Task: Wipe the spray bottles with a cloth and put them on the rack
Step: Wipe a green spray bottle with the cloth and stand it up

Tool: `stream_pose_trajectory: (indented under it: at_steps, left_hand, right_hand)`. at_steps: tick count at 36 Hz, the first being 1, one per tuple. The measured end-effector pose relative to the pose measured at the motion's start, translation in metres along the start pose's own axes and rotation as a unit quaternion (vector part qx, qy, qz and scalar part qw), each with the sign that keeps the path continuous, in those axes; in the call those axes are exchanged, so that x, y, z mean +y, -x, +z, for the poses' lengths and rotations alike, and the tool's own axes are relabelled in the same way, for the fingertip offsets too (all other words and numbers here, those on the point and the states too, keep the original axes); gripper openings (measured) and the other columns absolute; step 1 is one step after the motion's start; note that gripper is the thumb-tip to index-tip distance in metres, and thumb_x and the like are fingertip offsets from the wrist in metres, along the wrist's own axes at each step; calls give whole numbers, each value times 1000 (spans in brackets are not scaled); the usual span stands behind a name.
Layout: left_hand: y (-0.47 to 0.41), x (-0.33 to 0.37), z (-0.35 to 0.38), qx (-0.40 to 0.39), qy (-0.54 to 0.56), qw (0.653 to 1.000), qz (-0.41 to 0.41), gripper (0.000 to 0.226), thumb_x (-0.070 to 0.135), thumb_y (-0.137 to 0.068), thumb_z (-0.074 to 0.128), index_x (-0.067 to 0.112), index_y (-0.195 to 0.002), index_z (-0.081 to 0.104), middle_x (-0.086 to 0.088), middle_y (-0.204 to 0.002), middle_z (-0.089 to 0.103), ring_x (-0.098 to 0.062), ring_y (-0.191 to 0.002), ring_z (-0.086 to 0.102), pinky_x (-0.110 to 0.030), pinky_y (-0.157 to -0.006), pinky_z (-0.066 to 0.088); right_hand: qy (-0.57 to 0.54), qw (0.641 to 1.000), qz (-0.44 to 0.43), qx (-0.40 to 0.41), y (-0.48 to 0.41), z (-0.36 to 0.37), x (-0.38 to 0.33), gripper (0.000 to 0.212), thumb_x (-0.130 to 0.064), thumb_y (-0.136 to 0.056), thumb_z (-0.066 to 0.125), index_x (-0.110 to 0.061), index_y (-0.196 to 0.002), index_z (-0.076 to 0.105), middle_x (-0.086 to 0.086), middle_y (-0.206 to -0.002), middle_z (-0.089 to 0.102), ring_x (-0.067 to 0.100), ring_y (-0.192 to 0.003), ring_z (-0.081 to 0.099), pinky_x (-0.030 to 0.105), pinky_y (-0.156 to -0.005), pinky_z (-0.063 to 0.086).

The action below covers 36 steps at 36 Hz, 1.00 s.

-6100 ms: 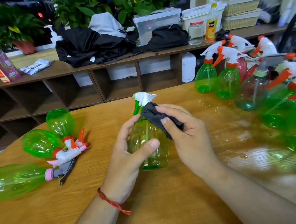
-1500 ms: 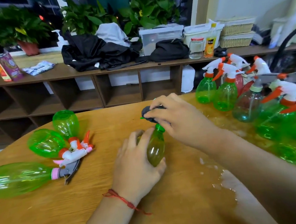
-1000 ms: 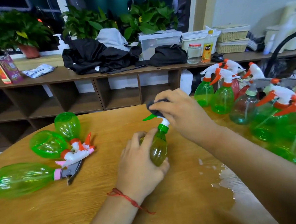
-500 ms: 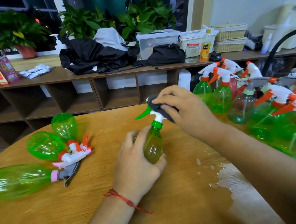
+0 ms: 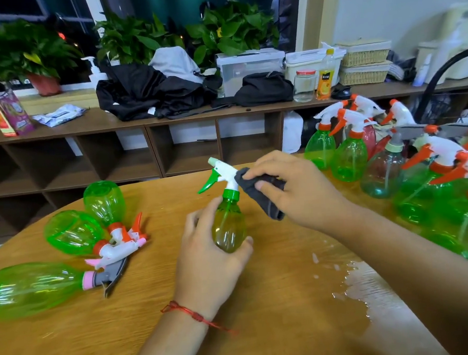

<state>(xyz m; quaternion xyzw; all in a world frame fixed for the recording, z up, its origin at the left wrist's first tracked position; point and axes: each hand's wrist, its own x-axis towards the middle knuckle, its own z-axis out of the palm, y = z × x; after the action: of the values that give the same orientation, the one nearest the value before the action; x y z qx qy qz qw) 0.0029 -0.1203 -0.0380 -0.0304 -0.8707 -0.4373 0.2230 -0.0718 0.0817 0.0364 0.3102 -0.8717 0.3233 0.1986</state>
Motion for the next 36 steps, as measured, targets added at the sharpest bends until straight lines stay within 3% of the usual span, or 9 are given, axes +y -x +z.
stream_pose_trajectory:
  at_steps: [3, 6, 10, 14, 20, 27, 32, 34, 36]
  left_hand:
    - [2, 3, 2, -12, -3, 1000, 25, 84, 45, -78, 89, 48, -151, 47, 22, -130, 45, -2, -118, 54, -9, -93, 45]
    - [7, 8, 4, -18, -9, 998, 52, 86, 44, -78, 90, 49, -152, 46, 22, -132, 43, 0, -122, 52, -16, -98, 48]
    - [4, 7, 0, 3, 21, 999, 40, 85, 40, -78, 91, 45, -151, 49, 20, -131, 46, 7, -122, 51, -4, -94, 44]
    - [-3, -2, -6, 19, 30, 999, 11, 86, 38, -78, 92, 41, -152, 50, 16, -129, 49, 5, -119, 54, 1, -90, 40]
    - [3, 4, 3, -16, -12, 998, 58, 87, 42, -77, 91, 41, -154, 50, 17, -135, 46, -2, -126, 52, -6, -102, 39]
    - [-6, -7, -6, 32, 22, 999, 11, 85, 40, -77, 91, 44, -151, 50, 19, -127, 46, 12, -119, 49, 5, -88, 34]
    - [1, 1, 4, -12, -2, 998, 64, 88, 40, -76, 92, 45, -152, 50, 22, -132, 45, 1, -124, 53, -6, -101, 40]
    - [4, 3, 5, -6, 11, 998, 62, 87, 39, -75, 93, 45, -151, 51, 22, -132, 45, -1, -124, 54, -7, -101, 41]
    - [3, 1, 3, 0, 11, 998, 55, 87, 40, -75, 92, 44, -151, 51, 20, -133, 46, -5, -124, 55, -13, -103, 45]
  right_hand:
    - [-125, 985, 91, 71, -14, -6, -1, 26, -10, -97, 73, -30, -113, 78, -11, -114, 73, 4, -101, 69, 23, -87, 56]
    - [-190, 971, 121, 82, -32, -9, -5, 26, -15, -100, 71, -31, -118, 78, -13, -118, 75, 3, -107, 70, 33, -98, 59]
    - [-181, 976, 119, 29, -28, -1, -5, 25, -27, -102, 69, -36, -124, 76, -16, -122, 73, 5, -114, 67, 40, -102, 56]
    - [-174, 975, 138, 6, -12, 9, 6, 24, -22, -102, 71, -31, -122, 78, -12, -120, 75, 6, -107, 70, 41, -95, 60]
    - [-168, 978, 103, 76, -28, -3, -1, 26, -20, -100, 72, -31, -123, 77, -15, -118, 74, 4, -108, 68, 26, -96, 55]
    - [-98, 990, 105, 18, -18, 11, 1, 26, -22, -96, 77, -34, -119, 79, -15, -116, 75, 4, -106, 69, 40, -94, 59]
    - [-187, 967, 157, 76, -32, -1, -2, 22, -24, -96, 77, -39, -112, 79, -15, -108, 78, 5, -99, 73, 42, -90, 62]
    - [-175, 972, 148, 62, -33, 1, -6, 23, -28, -96, 76, -37, -118, 78, -15, -110, 77, 5, -102, 72, 40, -92, 61]
    - [-173, 972, 154, 40, -30, 3, -7, 25, -30, -96, 77, -34, -121, 78, -14, -107, 77, 4, -93, 73, 36, -83, 62]
